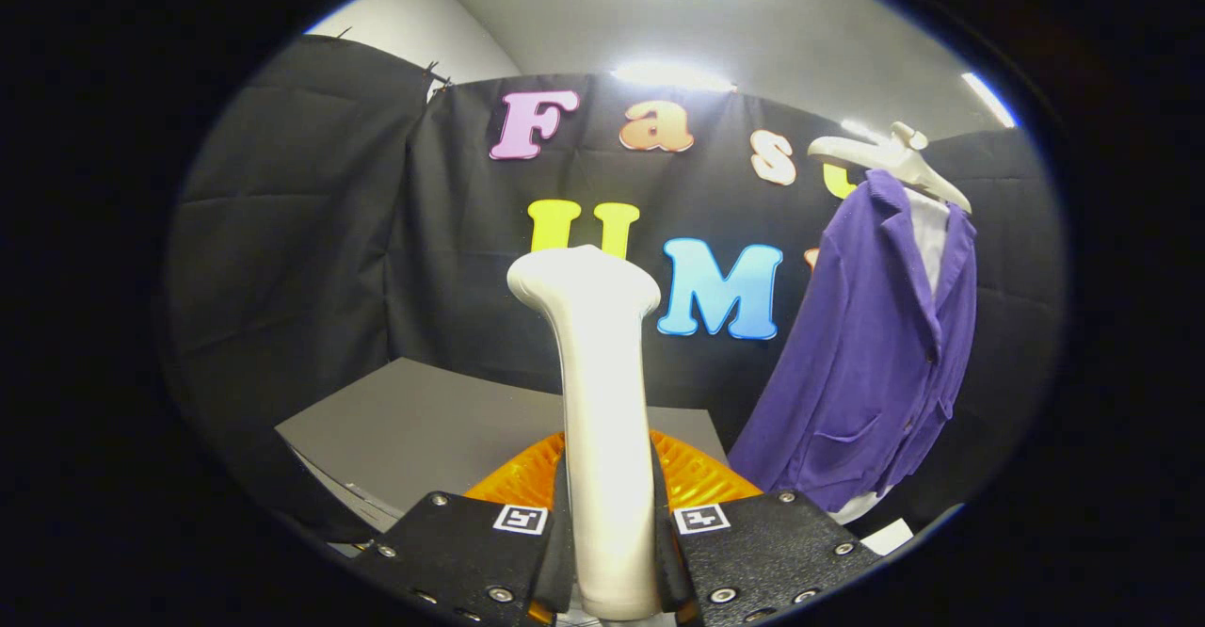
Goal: Iron the clothes twice with a garment steamer, once on the left side and once on the right side.
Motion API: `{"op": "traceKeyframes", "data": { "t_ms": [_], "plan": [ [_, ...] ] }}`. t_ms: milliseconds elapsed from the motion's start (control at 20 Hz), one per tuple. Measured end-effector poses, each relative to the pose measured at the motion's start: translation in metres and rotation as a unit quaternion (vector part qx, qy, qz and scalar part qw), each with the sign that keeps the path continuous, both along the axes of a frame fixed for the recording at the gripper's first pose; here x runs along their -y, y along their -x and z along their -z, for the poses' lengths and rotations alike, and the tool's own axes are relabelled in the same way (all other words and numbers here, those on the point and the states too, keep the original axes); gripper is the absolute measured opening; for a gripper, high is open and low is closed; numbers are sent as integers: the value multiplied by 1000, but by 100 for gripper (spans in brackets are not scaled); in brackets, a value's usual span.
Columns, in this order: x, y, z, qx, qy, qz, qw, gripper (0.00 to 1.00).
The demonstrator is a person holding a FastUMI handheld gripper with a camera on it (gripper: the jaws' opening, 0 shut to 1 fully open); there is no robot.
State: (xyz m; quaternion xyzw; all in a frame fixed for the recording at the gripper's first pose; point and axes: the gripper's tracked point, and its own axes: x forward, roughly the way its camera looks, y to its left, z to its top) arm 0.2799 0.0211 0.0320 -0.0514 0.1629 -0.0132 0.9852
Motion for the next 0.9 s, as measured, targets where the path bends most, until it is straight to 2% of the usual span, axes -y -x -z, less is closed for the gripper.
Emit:
{"op": "traceKeyframes", "data": {
  "t_ms": [250, 400, 650, 900],
  "plan": [
    [34, 49, -12, 57, -9, 21, 998, 34],
    [51, 64, -19, 74, 0, 29, 997, 34],
    [73, 60, -52, 117, 0, 46, 992, 34],
    [107, 34, -77, 145, -1, 76, 986, 34]
  ]
}}
